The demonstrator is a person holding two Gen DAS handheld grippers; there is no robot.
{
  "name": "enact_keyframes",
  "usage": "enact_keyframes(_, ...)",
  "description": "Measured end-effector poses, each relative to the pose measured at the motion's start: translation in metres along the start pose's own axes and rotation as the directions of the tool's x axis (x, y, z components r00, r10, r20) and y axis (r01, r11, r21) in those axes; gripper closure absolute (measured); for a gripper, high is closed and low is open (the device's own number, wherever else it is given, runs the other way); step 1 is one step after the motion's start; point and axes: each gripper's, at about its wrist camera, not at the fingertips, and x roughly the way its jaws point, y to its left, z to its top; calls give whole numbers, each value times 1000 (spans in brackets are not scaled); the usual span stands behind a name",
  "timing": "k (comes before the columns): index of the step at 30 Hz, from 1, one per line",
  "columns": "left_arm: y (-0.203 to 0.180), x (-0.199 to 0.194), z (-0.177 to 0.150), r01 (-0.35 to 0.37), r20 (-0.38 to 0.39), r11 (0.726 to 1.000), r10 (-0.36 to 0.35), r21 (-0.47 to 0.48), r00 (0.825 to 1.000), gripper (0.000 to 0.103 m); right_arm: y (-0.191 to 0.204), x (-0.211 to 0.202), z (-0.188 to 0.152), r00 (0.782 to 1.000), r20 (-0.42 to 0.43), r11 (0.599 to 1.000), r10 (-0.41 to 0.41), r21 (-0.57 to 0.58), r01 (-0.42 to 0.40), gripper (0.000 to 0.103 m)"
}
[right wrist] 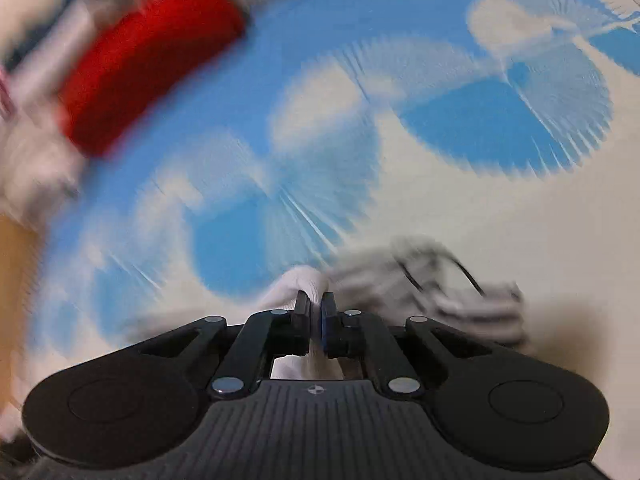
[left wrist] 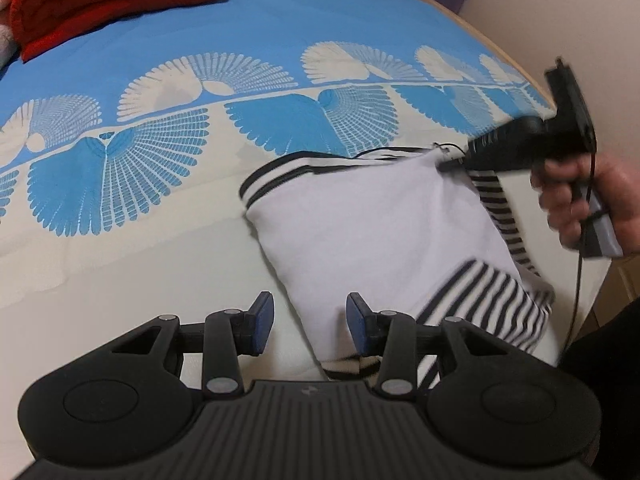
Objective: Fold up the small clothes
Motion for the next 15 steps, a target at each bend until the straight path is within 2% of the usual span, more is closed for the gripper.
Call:
enact_keyframes(1,0,2,1,-5,-1,1000,5,-8,1000,59,-4,8,-4,998,-41,999,-45,5,45,94)
enact_keyframes(2,1,3,3,-7,1,1000,7,-15,1000,59,-7,5,-4,998,-23,997,-66,24,67,94)
enact_keyframes(3,0,3,4,-8,6,1000,8,-21,1000,59,-7,-2,-3,997,17,997,-76,32,76,94)
enact_keyframes(5,-1,4,7,-15,19,1000,15,-28,1000,59,0,-33,1,976,165,990,-140,-11,143,91)
enact_keyframes(6,-1,4,9,-15,25,999,16,-31,1000,59,4,-49,0,967,219,989,-130,-45,143,91)
enact_keyframes(8,-4,5,13,-10,38,999,11,-41,999,59,8,-70,-4,972,237,993,9,-120,20,91)
enact_keyframes(9,-5,7,16,-5,46,999,7,-44,999,59,10,-76,-9,974,195,982,119,-168,-86,91)
enact_keyframes(10,-8,7,18,-1,56,999,3,-47,998,59,14,-79,-19,965,105,951,241,-226,-212,91)
enact_keyframes(12,-12,10,24,17,73,998,-13,-53,997,59,22,-77,-43,938,-63,876,340,-343,-340,91)
enact_keyframes(13,-15,13,26,27,80,998,-23,-56,997,59,26,-76,-58,939,-111,846,324,-409,-341,91)
enact_keyframes(15,-20,21,31,44,83,998,-40,-52,996,59,26,-64,-85,954,-205,808,221,-510,-296,91)
